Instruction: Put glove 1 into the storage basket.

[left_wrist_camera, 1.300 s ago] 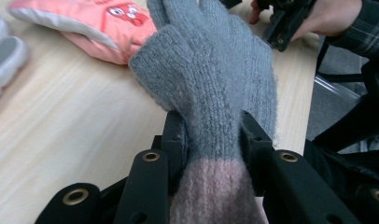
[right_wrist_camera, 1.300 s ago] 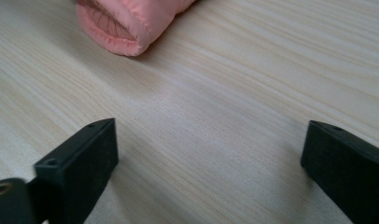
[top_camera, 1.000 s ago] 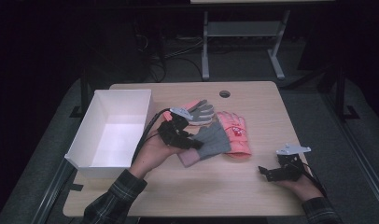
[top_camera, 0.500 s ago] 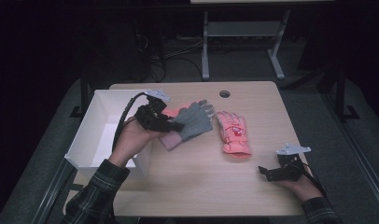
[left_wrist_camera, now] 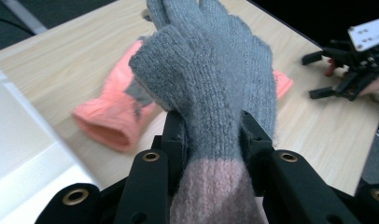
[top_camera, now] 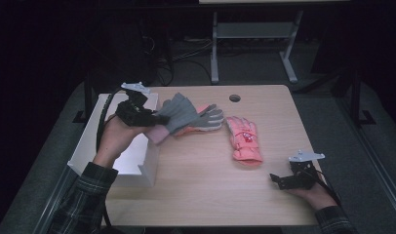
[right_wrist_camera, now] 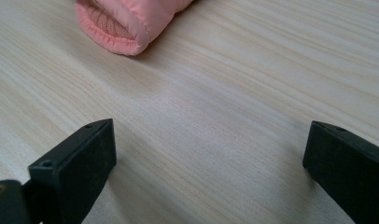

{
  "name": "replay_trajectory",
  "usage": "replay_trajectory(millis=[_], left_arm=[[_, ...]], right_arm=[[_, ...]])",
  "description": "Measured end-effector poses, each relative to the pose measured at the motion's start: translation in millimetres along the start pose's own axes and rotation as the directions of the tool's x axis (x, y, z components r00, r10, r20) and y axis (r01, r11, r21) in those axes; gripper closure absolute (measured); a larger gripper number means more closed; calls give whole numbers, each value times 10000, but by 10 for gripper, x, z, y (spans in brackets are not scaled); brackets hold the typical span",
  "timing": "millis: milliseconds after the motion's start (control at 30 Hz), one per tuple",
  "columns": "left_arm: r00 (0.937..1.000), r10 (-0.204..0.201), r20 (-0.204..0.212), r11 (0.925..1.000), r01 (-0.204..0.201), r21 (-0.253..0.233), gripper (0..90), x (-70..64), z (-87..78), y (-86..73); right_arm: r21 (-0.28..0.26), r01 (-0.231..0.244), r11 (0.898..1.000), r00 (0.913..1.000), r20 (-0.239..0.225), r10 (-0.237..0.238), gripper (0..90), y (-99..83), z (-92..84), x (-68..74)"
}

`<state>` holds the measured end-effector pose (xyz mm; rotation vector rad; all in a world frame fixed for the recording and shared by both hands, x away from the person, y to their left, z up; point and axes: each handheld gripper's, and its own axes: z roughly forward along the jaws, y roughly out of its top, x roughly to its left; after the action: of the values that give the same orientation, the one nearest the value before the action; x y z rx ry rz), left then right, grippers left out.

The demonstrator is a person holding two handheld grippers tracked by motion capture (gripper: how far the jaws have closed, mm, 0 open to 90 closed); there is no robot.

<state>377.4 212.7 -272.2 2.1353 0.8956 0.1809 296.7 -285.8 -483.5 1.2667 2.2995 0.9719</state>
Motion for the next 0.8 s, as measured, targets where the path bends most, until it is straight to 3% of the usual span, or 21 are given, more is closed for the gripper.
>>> replay_trajectory(millis=[133,233,400,433,500,533,567,633,700,733,800], left_arm=[[9988,-342,-350,9993,337,-158,687,119,-89,-46],[9945,-773,-706,9964,746,-393,687,254,-160,-118],[9875,-1134,-1091,9930,1090,-454,687,401,-224,-207],[9828,-1361,-1252,9901,1304,-525,687,481,-254,-254],[9792,-1478,-1392,9885,1417,-527,687,533,-277,-288],[9721,-1703,-1615,9850,1633,-558,687,596,-300,-339],[9721,-1703,-1615,9850,1633,-558,687,596,-300,-339],[9595,-2018,-1963,9794,1953,-522,687,698,-312,-426],[9558,-2139,-2017,9768,2074,-528,687,733,-310,-456],[9489,-2352,-2103,9720,2292,-526,687,797,-296,-517],[9426,-2512,-2200,9679,2472,-463,687,859,-269,-574]], right_arm=[[-1,-3,10000,10000,0,3,19,0,0,0],[-2,-2,10000,10000,1,2,19,0,0,0],[-1,6,10000,10000,-1,-6,19,-1,0,0],[-2,8,10000,10000,1,-8,19,0,0,0],[0,6,10000,10000,-1,-6,20,-1,0,0],[3,5,10000,10000,3,-5,19,0,0,0],[2,5,10000,10000,1,-5,19,-1,0,0],[0,5,10000,10000,1,-5,19,-1,0,0],[3,2,10000,10000,1,-2,19,0,0,0],[3,7,10000,10000,3,-7,19,0,0,0],[2,6,10000,10000,1,-6,19,0,0,0]])
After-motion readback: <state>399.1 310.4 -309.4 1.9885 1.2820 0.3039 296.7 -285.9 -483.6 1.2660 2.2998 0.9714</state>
